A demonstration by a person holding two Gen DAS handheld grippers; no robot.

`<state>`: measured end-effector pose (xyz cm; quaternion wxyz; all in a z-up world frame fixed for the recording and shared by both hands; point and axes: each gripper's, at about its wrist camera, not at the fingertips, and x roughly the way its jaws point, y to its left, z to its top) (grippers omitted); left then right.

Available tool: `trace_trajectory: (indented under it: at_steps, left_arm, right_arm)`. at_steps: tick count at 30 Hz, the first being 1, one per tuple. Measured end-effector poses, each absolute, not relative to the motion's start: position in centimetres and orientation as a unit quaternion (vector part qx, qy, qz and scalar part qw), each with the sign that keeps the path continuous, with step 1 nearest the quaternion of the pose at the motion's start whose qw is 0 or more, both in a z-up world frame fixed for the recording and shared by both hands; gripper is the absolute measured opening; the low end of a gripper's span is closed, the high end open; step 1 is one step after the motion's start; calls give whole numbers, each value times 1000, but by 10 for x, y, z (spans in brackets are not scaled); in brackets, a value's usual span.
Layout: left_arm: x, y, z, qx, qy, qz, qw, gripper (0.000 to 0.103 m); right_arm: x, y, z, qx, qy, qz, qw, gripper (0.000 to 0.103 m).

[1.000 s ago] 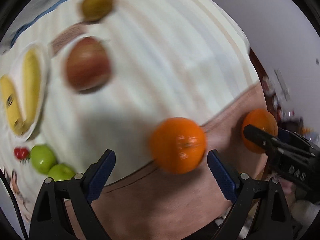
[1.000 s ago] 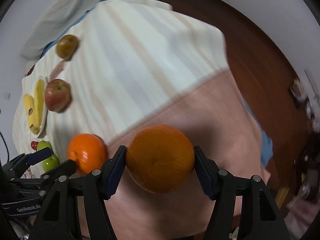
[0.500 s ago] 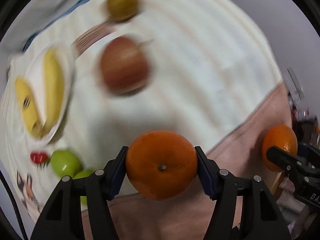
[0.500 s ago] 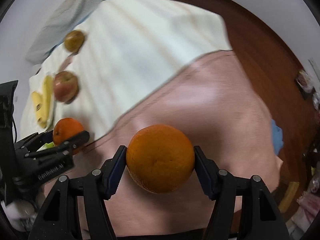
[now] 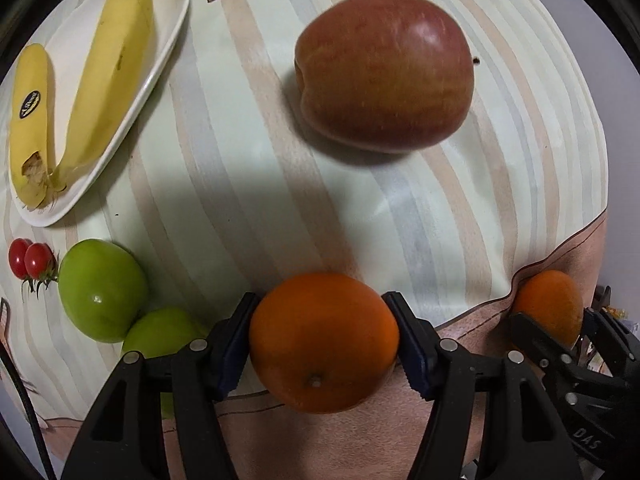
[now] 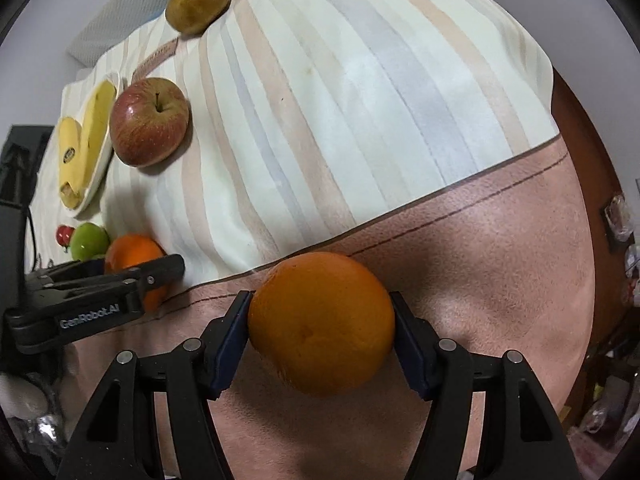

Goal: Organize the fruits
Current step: 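Carry both oranges to the plate and set them between the bananas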

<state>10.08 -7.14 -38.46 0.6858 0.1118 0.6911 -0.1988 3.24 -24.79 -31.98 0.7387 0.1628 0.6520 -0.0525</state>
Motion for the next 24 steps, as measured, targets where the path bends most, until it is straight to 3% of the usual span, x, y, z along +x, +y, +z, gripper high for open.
trace_trajectory:
  at_steps: [9, 16, 24]
  left_arm:
    - [79, -58, -334, 94, 659, -192, 721, 61]
    - [98, -19, -260, 41, 623, -191, 757, 61]
    - [201, 45, -220, 39, 606, -150, 781, 61]
  right_arm:
    - [32, -241, -295, 176, 634, -52, 751, 68]
    - [67, -217, -245, 185, 599, -2, 779, 68]
    - [163, -133, -229, 171, 560, 86, 806, 68]
